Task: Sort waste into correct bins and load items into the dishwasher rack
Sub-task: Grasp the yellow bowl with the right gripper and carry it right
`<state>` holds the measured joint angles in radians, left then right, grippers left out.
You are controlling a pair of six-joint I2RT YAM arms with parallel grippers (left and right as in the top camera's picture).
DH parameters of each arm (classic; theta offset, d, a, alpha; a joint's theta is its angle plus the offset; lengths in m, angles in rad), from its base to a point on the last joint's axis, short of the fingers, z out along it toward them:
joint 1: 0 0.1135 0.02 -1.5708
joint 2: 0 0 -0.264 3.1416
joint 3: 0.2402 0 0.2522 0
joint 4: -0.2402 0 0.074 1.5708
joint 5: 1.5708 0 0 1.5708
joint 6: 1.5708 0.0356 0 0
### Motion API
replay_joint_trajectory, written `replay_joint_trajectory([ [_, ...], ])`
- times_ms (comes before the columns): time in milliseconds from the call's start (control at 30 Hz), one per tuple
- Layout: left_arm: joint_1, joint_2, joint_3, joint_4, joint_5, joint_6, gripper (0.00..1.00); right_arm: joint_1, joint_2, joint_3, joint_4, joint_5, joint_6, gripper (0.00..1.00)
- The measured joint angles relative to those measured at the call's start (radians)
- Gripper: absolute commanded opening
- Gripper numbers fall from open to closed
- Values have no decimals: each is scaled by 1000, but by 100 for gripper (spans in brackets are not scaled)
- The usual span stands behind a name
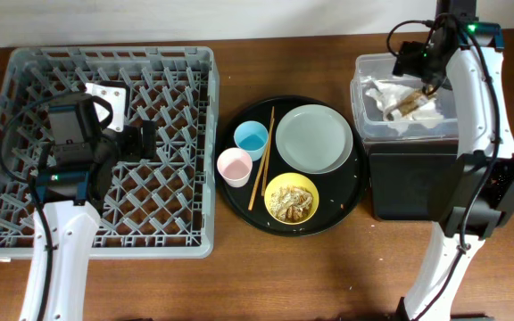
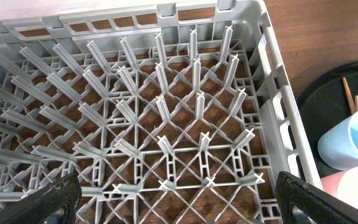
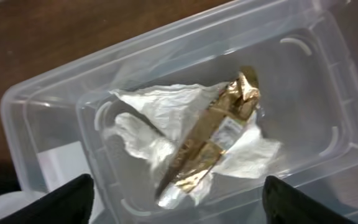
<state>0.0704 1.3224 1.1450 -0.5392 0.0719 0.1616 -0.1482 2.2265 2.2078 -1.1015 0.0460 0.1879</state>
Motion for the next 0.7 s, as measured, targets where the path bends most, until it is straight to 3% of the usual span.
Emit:
replay_joint_trajectory([
  [133, 0, 0, 0, 0, 0, 0, 99, 22, -133, -2, -159, -135, -4, 86],
  [233, 0, 2, 0, 1, 0, 0, 99, 186, -307, 7, -323, -210, -2, 85],
  [367, 0, 2, 0, 0, 0, 0, 99, 379, -306, -3, -471, -229, 23, 81],
  [467, 0, 2, 0, 1, 0, 0, 99, 449, -315, -169, -387, -221, 26, 77],
  [567, 0, 2, 0, 0, 0, 0, 99, 533, -290, -530, -207, -222, 49, 67],
  [700, 0, 2, 0, 0, 0, 0, 99, 549, -290, -675, -85, -221, 64, 58],
])
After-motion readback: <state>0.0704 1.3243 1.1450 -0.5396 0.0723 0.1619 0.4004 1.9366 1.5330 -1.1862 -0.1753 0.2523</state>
